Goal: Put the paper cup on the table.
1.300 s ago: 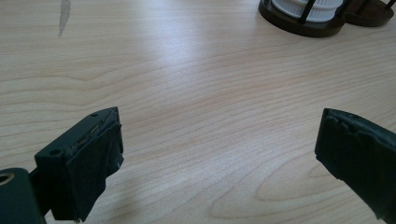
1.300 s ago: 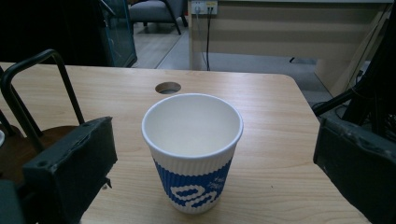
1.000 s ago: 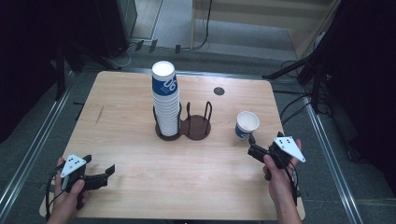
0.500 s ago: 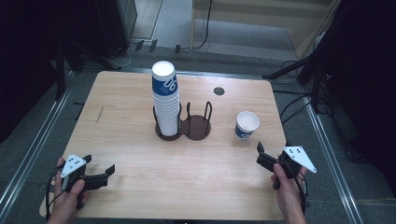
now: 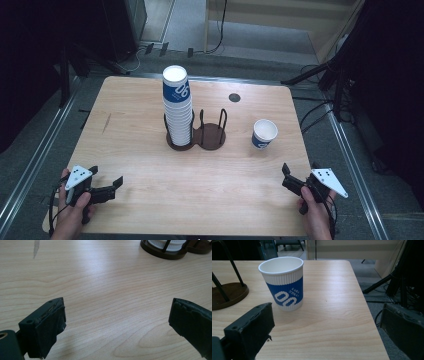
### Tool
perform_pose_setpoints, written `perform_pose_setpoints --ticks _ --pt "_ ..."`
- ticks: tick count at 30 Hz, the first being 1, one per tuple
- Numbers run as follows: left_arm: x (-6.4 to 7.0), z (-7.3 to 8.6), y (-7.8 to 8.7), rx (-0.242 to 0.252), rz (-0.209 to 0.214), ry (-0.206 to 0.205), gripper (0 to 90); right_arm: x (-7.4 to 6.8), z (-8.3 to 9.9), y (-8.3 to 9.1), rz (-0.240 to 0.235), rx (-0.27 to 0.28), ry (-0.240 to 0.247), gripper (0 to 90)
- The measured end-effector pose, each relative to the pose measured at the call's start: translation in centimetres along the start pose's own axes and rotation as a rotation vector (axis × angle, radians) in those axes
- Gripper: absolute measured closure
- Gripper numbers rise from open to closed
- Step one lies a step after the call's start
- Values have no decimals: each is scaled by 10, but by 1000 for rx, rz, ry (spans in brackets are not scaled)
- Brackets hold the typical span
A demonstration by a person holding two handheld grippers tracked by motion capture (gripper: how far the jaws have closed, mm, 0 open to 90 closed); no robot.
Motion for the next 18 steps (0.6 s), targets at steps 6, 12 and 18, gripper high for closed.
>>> perform_pose_setpoints --ticks 6,12,18 --pt "0 0 0 -1 -1 1 17 8 10 8 -8 -17 -8 0" --pt "0 0 0 -2 -2 1 17 17 20 16 -1 -30 -12 0" --pt "0 0 0 0 -3 2 17 25 30 21 12 -44 -6 0"
Point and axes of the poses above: each handheld gripper's, and its own axes: y roughly backward along the jaws, z roughly out of its underside, x roughly to its right, the point moved 9 cm from there along -y, roughly forward along the jaws, and after that the axes turned 2 degrees about -z, right-handed, at the moved point
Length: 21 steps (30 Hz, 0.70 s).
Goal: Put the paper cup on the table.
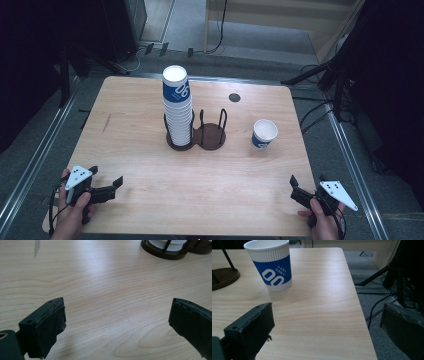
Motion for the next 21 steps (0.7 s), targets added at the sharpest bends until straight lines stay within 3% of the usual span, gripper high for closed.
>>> perform_pose_setpoints --ticks 16,21 --pt "0 0 0 3 -10 -4 16 15 21 18 15 -16 -11 0" --pt "0 0 0 1 -7 -3 16 14 22 23 31 -17 19 0"
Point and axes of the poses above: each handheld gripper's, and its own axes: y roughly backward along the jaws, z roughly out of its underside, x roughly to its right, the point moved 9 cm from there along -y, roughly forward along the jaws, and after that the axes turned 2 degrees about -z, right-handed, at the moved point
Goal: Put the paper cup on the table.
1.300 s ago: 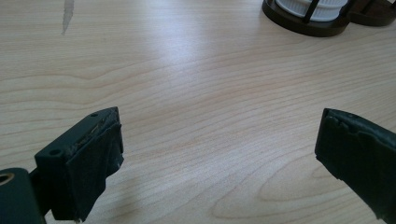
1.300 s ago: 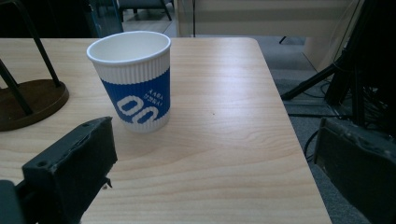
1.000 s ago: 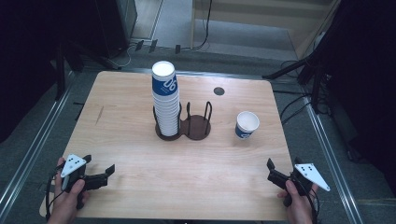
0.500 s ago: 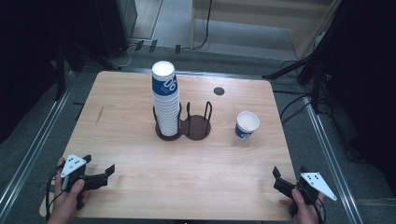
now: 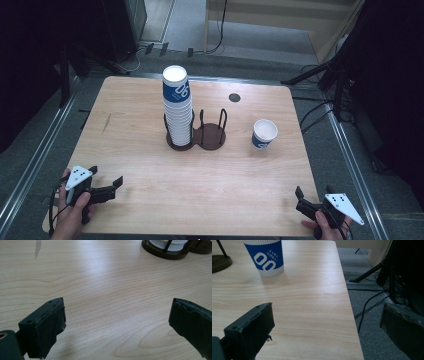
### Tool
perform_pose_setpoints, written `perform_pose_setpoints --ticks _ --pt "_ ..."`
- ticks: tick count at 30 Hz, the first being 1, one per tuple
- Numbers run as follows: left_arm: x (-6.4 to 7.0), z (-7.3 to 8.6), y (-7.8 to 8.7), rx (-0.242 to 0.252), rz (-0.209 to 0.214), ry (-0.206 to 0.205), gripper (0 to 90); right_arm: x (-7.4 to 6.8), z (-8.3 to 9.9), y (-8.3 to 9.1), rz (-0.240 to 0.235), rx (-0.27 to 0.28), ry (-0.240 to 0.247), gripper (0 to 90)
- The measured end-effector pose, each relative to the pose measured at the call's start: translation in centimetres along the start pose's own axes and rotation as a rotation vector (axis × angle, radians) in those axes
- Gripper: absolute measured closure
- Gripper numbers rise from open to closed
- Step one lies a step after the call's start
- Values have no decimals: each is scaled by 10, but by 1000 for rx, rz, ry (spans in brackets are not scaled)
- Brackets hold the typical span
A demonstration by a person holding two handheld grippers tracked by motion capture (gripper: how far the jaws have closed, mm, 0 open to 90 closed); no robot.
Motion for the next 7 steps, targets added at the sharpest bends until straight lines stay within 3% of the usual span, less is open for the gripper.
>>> perform_pose_setpoints --ticks 7 --pt "0 0 -1 -8 8 4 16 4 -1 0 -4 8 -34 0"
Point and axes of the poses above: each handheld gripper's, and its own axes: y roughly backward along the jaws, z roughly out of its underside, x roughly to its right, the point moved 9 cm from there along -y, roughly forward along the jaws, and after that the axes turned 2 degrees about -z, right-handed, at the moved point
